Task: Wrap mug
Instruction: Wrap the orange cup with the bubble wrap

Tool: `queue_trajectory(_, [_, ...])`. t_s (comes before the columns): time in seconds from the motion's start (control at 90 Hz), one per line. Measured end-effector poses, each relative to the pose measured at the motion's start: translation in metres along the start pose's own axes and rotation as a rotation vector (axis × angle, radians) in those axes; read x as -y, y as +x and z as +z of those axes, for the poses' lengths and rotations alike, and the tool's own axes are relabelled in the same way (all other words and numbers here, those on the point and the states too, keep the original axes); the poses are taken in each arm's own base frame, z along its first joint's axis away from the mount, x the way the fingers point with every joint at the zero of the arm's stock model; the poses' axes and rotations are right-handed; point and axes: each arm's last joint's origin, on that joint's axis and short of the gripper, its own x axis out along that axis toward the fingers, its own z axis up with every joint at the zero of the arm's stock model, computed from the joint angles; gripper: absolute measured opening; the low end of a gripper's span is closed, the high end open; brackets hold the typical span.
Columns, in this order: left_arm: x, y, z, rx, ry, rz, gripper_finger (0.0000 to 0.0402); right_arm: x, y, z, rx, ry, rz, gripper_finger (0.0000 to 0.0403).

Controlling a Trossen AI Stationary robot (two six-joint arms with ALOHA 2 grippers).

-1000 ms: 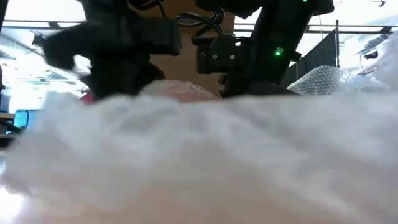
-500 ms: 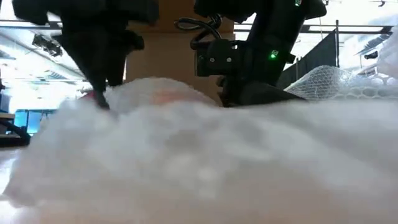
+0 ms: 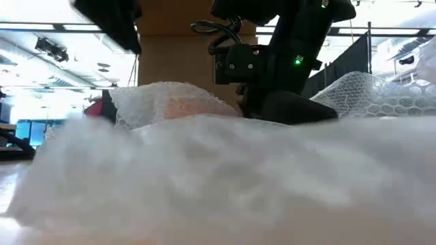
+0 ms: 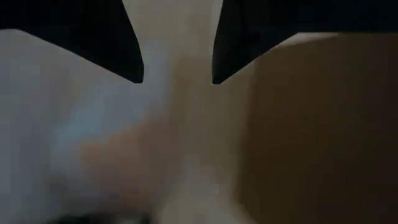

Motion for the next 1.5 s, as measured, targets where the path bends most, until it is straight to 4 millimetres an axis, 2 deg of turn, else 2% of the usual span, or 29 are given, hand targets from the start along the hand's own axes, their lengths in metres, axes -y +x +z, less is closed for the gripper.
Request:
queue_trajectory(0.1, [-0.002, 0.033, -0.017, -0.024, -0.056, -0.014, 0.0169, 0.0, 0.0, 0.0, 0.005, 0.003, 0.0, 0.0201])
queue_trajectory(0.189, [0.008, 0.061, -0.029, 0.037, -0.104, -0.178, 0.016, 0.0, 0.0, 0.001, 0.005, 0.003, 0.0, 0.0201])
queue_trajectory(0.267, [0.017, 0.074, -0.034, 0.099, -0.129, -0.335, 0.0151, 0.0, 0.0, 0.0, 0.005, 0.003, 0.001, 0.0201])
queue_trajectory(0.367, [0.025, 0.071, -0.029, 0.191, -0.163, -0.447, 0.0139, 0.0, 0.0, 0.001, 0.006, 0.003, 0.005, 0.0202])
queue_trajectory(0.556, [0.039, 0.061, -0.021, 0.318, -0.158, -0.529, 0.0117, 0.0, 0.0, 0.001, 0.011, 0.012, 0.011, 0.0199])
queue_trajectory(0.8, [0.045, 0.064, -0.03, 0.241, -0.144, -0.518, 0.0097, 0.002, 0.001, 0.002, 0.019, 0.024, 0.016, 0.0198])
queue_trajectory(0.956, [0.042, 0.055, -0.031, 0.232, -0.195, -0.54, 0.009, 0.002, 0.001, 0.001, 0.006, 0.014, 0.015, 0.0198])
queue_trajectory(1.156, [0.062, 0.045, -0.038, 0.233, -0.221, -0.593, 0.008, 0.002, 0.001, 0.001, 0.005, 0.018, 0.016, 0.0198])
queue_trajectory(1.289, [0.074, 0.054, -0.041, 0.263, -0.228, -0.498, 0.0065, 0.002, 0.001, 0.002, 0.015, 0.022, 0.018, 0.0197])
queue_trajectory(1.5, [0.091, 0.086, -0.034, 0.334, -0.234, -0.49, 0.0045, 0.002, 0.001, 0.006, 0.051, 0.032, 0.026, 0.0197])
